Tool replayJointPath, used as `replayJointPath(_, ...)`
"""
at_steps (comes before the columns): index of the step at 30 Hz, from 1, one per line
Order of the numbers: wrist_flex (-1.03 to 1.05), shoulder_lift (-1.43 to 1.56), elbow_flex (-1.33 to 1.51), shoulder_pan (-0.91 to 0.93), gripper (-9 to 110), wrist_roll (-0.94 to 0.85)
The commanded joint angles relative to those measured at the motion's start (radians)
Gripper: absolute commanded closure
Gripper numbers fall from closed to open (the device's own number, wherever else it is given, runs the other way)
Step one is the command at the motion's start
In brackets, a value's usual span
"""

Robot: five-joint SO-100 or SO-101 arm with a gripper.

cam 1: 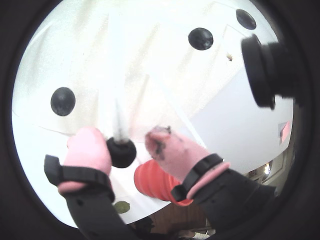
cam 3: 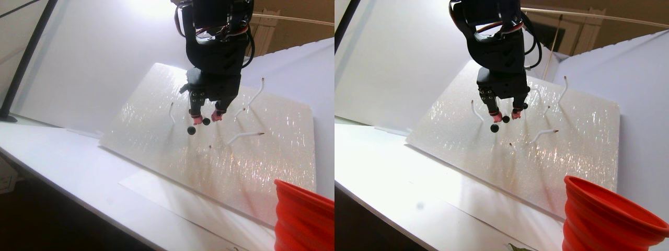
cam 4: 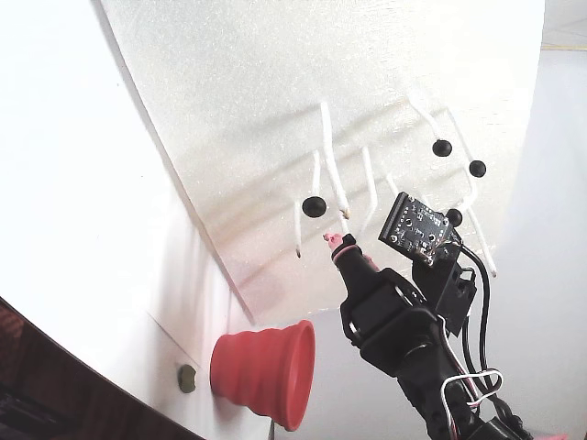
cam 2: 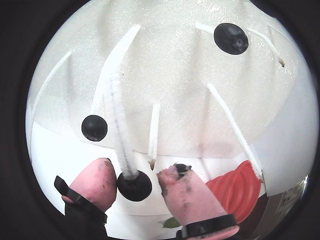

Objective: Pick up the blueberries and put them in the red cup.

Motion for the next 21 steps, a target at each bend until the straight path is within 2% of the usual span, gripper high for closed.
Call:
replayJointPath(1,-0.025,0.014,-0.083,0.018,85,0.002)
replayJointPath(21,-0.028,-0.006,-0.112,0.015,85,0.023)
